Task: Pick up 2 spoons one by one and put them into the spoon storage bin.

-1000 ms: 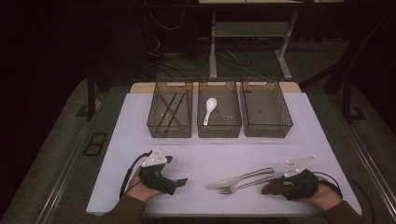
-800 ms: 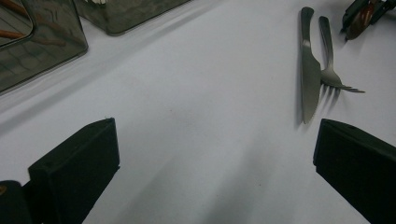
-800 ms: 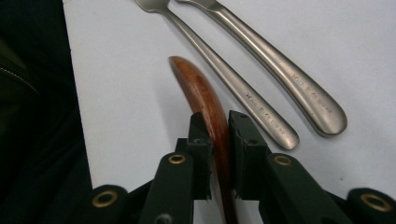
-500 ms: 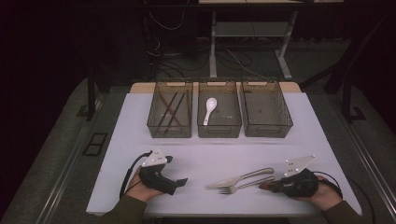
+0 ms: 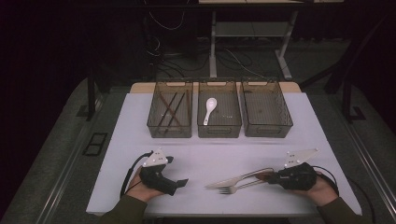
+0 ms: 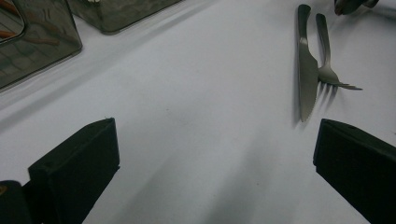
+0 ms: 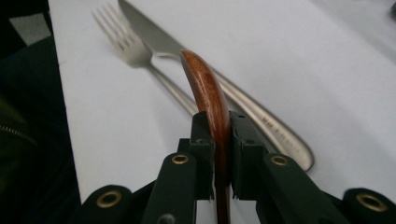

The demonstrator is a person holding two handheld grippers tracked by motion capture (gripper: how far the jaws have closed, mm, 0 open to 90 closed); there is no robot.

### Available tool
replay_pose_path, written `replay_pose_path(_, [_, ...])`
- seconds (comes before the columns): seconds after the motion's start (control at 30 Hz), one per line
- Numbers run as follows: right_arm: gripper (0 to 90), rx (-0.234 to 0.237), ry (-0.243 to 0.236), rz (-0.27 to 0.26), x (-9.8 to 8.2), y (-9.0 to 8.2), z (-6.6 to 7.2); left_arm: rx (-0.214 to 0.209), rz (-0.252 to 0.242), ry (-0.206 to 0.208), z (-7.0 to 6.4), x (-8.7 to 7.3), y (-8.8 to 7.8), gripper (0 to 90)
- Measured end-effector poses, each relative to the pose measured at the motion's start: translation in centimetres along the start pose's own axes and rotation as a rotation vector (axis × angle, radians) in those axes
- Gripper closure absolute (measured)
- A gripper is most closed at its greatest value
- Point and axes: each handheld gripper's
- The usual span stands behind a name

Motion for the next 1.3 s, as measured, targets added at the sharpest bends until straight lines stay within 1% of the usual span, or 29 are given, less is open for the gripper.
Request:
replay_pose_path(0.27, [80.8,-0.012,0.045,-0.053,1.1,0.1,-0.6,-0.004,0.003,0.006,0.0,0.0,0.1,0.0])
replay_pose_path(0.3, [80.8,-0.017,0.043,-0.058,1.3,0.2,-0.7,-0.004,0.004,0.007,0.0,0.0,0.1,0.0])
replay_pose_path(0.47, [80.8,-0.029,0.065,-0.085,2.1,0.3,-1.0,-0.007,0.005,0.008,0.0,0.0,0.1,0.0])
replay_pose_path(0.53, [80.8,-0.037,0.068,-0.089,2.4,0.4,-1.1,-0.008,0.004,0.006,0.0,0.0,0.1,0.0])
replay_pose_path(0.77, [80.8,-0.045,0.085,-0.132,3.7,0.4,-1.9,-0.01,0.006,0.006,-0.1,0.0,0.2,0.0])
replay_pose_path(1.03, [80.8,-0.064,0.101,-0.175,5.4,0.4,-3.1,-0.012,0.004,0.005,0.0,0.0,0.2,0.0])
replay_pose_path(1.3, [80.8,-0.079,0.113,-0.203,7.0,0.7,-4.1,-0.013,0.002,0.003,0.0,0.0,0.2,0.0])
Point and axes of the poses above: each handheld gripper's, and its own axes: y roughly forward along the jaws, x roughly out of its top, z roughly to its left, and after that the axes turned 2 degrees about x, right-handed
